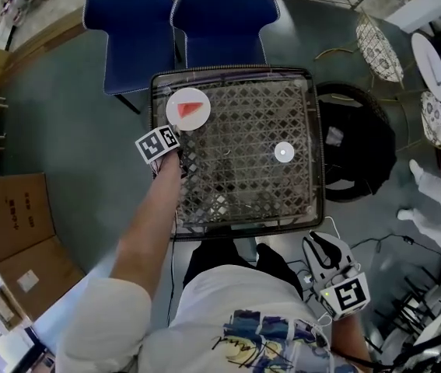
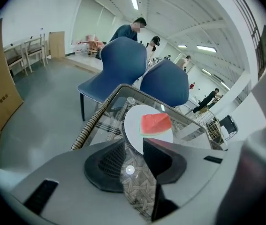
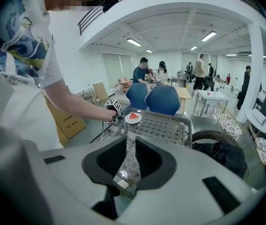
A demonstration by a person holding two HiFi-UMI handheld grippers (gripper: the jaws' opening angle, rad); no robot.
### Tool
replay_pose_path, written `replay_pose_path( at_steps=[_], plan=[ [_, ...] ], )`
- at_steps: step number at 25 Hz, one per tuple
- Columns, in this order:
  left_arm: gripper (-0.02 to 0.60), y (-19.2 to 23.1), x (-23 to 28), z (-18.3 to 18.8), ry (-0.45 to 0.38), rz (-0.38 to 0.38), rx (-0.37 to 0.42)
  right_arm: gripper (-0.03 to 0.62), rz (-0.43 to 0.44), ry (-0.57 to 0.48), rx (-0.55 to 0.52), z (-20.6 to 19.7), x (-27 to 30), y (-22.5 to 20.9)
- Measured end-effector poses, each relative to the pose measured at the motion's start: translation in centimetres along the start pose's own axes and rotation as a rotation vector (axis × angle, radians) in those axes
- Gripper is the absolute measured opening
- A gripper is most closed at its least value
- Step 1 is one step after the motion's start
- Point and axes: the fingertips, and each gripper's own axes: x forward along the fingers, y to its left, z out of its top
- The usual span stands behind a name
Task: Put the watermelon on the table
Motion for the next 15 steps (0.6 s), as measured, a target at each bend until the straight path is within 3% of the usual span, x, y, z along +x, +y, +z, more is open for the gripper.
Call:
replay_pose_path(
  at_steps=[4,8,12,15],
  plan=[
    [0.109,-2.1,-3.8,-0.2,-0.067,-0.045,0.013,0.064,0.039,-0.043,-0.031,0.7,-0.4,-1.4],
    [0.101,-4.7,-9.6,-0.8,-0.144,-0.148,0.022,0.064,0.122,-0.116,-0.075,0.8,-0.6,-1.8],
    [0.01,-8.2,-15.9,-2.8,-0.2,-0.248,0.077,0.061,0.184,-0.162,-0.126,1.4,-1.3,-2.4],
    [0.009,-11.2,-20.1,-4.9,-0.241,-0.319,0.119,0.047,0.233,-0.203,-0.18,1.8,-2.1,-3.1]
  ],
)
